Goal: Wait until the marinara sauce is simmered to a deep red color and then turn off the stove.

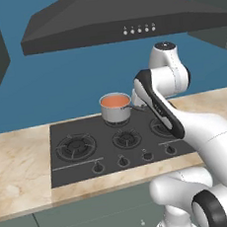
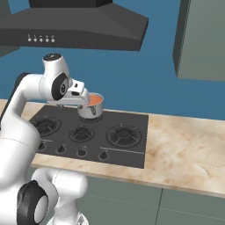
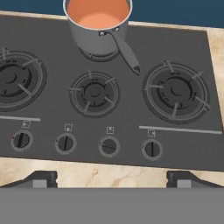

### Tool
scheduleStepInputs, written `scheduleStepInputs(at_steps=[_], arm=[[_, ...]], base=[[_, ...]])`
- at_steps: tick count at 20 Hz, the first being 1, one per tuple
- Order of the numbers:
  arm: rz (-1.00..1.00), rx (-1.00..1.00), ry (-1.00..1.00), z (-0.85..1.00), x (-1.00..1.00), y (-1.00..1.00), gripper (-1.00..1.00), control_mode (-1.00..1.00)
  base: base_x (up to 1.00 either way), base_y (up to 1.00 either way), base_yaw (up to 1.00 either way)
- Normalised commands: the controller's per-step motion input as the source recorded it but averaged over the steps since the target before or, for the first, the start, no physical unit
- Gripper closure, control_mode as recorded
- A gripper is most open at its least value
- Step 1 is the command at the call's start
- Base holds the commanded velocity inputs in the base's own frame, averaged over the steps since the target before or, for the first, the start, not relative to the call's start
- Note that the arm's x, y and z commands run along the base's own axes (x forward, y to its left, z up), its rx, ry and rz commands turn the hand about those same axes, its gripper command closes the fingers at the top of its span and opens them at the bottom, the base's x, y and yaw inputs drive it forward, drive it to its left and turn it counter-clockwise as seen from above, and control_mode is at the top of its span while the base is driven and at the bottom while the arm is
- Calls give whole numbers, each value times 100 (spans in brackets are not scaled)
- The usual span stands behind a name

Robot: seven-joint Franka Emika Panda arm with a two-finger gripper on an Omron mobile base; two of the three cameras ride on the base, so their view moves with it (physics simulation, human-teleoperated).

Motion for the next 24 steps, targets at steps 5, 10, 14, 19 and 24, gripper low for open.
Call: scheduleStepInputs(at_steps=[5,10,14,19,24], arm=[[0,0,0,0,0,0,-100,-100],[0,0,0,0,0,0,-100,-100],[0,0,0,0,0,0,-100,-100],[0,0,0,0,0,0,-100,-100],[0,0,0,0,0,0,-100,-100]], base=[[0,0,0],[0,0,0],[0,0,0],[0,0,0],[0,0,0]])
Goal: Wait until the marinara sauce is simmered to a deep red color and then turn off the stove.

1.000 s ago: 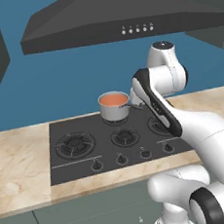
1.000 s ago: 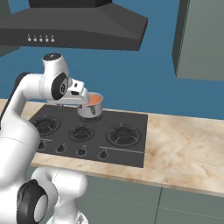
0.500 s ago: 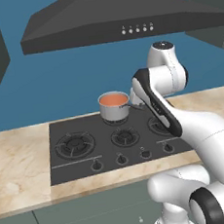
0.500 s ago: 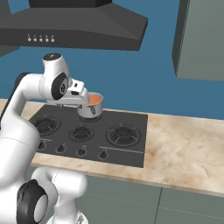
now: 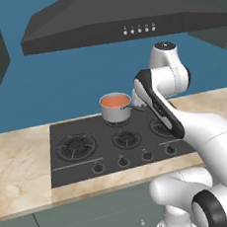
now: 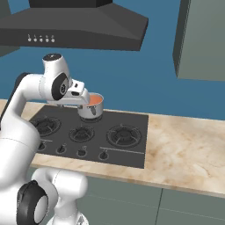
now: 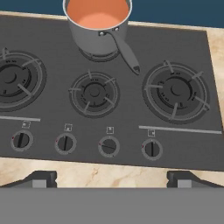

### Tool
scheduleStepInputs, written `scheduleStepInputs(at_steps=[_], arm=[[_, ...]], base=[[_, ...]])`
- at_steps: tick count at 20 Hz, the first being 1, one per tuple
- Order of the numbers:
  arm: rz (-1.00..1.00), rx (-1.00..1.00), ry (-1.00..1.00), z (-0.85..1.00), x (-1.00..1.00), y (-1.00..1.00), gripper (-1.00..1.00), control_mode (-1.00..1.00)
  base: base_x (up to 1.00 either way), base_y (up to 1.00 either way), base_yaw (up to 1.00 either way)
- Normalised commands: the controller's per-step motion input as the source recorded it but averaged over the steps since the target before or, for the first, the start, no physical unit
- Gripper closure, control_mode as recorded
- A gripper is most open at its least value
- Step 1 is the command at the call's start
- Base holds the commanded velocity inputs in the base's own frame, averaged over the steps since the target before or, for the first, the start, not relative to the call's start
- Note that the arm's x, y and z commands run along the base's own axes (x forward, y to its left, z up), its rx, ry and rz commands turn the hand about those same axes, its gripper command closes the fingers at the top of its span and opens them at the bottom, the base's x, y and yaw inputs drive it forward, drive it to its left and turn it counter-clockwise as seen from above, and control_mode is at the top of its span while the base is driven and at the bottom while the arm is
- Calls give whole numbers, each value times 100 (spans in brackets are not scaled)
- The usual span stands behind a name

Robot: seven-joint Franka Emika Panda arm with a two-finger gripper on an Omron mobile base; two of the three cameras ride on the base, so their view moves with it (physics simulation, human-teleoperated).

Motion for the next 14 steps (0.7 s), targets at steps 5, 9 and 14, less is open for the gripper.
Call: scheduleStepInputs(at_steps=[5,9,14], arm=[[0,0,0,0,0,0,-100,-100],[0,0,0,0,0,0,-100,-100],[0,0,0,0,0,0,-100,-100]], base=[[0,0,0],[0,0,0],[0,0,0]])
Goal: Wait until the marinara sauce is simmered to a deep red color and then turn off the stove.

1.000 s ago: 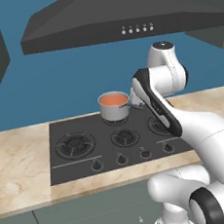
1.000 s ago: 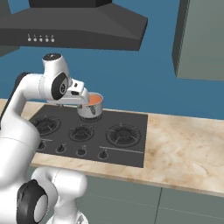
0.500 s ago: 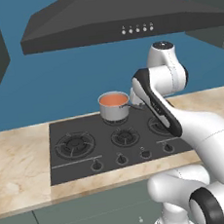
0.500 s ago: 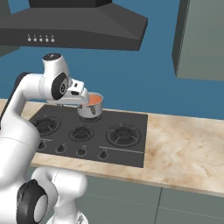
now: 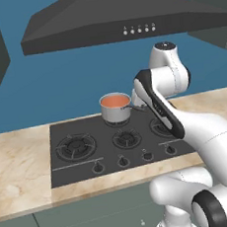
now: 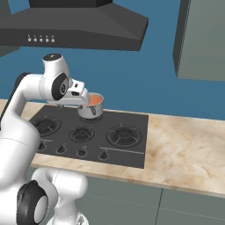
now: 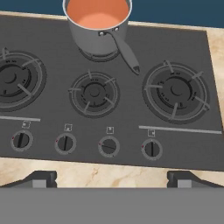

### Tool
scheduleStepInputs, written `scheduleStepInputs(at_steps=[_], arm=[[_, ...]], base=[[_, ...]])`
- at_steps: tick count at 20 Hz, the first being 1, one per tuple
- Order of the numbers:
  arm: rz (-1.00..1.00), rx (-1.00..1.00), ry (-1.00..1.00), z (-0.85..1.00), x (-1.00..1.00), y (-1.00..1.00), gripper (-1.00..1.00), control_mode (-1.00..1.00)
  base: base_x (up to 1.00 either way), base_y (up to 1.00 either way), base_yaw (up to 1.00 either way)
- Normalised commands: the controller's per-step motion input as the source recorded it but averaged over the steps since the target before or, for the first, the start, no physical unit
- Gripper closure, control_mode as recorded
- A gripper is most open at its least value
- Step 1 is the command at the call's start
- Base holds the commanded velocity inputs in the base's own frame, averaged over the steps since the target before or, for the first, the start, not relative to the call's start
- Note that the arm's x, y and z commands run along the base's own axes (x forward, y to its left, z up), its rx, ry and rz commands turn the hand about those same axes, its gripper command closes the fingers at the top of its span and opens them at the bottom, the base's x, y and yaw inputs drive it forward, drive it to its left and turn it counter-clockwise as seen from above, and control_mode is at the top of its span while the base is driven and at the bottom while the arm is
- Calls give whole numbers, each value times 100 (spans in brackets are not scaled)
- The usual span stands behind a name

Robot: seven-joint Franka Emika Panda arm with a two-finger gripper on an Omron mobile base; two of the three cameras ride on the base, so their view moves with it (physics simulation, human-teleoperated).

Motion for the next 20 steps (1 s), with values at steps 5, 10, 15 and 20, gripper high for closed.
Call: scheduleStepInputs(at_steps=[5,10,15,20], arm=[[0,0,0,0,0,0,-100,-100],[0,0,0,0,0,0,-100,-100],[0,0,0,0,0,0,-100,-100],[0,0,0,0,0,0,-100,-100]], base=[[0,0,0],[0,0,0],[0,0,0],[0,0,0]])
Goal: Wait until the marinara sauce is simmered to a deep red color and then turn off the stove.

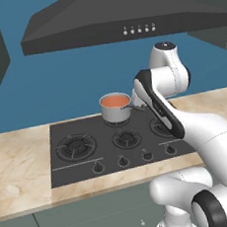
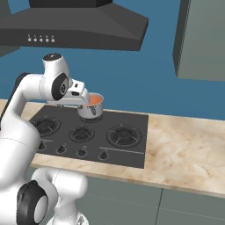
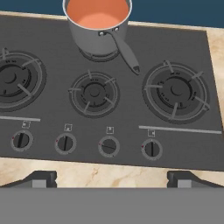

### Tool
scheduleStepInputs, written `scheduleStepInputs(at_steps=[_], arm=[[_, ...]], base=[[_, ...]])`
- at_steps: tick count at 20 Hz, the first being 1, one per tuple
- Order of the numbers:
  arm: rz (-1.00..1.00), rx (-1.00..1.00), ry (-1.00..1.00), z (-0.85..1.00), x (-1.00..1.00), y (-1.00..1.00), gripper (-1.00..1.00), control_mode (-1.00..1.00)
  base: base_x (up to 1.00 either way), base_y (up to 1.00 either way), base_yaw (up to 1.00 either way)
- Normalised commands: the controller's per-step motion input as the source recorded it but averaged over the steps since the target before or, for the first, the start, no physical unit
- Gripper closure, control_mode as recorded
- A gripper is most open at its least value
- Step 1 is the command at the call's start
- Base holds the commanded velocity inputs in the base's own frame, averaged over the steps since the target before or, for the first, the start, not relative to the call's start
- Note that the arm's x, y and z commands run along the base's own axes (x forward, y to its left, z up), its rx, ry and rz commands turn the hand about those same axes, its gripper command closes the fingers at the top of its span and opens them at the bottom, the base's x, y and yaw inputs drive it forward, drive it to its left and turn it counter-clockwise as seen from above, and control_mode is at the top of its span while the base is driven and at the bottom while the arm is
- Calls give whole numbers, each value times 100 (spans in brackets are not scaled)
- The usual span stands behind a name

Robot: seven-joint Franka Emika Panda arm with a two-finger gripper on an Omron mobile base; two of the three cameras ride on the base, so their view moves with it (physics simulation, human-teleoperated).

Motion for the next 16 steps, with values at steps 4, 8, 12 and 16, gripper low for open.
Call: scheduleStepInputs(at_steps=[4,8,12,16], arm=[[0,0,0,0,0,0,-100,-100],[0,0,0,0,0,0,-100,-100],[0,0,0,0,0,0,-100,-100],[0,0,0,0,0,0,-100,-100]], base=[[0,0,0],[0,0,0],[0,0,0],[0,0,0]])
